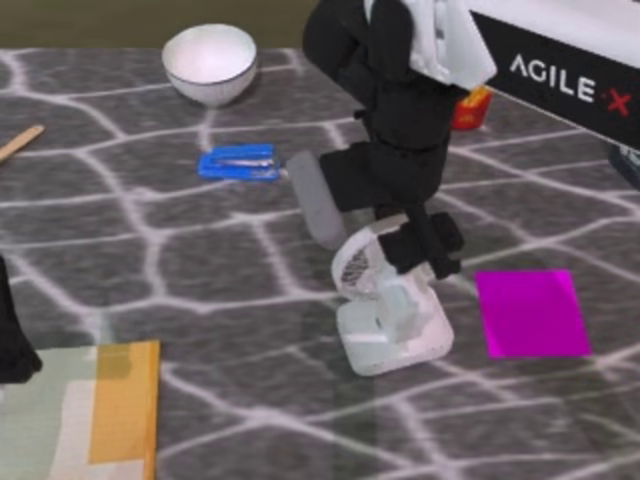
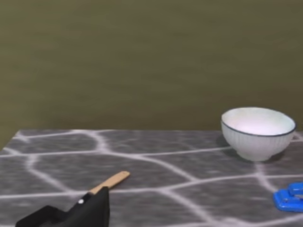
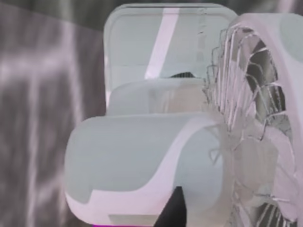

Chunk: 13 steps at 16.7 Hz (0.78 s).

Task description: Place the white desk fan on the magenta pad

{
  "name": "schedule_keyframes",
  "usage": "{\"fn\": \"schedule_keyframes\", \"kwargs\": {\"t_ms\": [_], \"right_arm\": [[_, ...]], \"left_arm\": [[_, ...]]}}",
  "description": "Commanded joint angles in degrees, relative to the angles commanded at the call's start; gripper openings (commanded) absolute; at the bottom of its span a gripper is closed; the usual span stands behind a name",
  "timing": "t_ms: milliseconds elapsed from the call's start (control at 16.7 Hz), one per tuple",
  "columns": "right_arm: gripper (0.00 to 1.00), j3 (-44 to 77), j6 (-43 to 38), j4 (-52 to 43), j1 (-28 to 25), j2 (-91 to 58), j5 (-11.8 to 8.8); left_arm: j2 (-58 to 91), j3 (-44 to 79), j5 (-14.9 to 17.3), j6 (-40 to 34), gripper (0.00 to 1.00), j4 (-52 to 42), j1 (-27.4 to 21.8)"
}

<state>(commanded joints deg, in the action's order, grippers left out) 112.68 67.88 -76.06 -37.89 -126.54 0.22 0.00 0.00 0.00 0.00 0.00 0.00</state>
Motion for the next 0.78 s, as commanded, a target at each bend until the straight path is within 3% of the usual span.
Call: {"fn": "schedule_keyframes", "kwargs": {"t_ms": [540, 780], "right_arm": [[0.0, 12.92, -0.02, -11.53, -0.31, -1.26, 0.0], [0.0, 13.93, -0.04, -12.5, -0.34, -1.33, 0.0]], "left_arm": [[0.0, 0.0, 0.0, 0.0, 1.0, 0.0, 0.0], [0.0, 0.0, 0.0, 0.0, 1.0, 0.0, 0.0]]}}
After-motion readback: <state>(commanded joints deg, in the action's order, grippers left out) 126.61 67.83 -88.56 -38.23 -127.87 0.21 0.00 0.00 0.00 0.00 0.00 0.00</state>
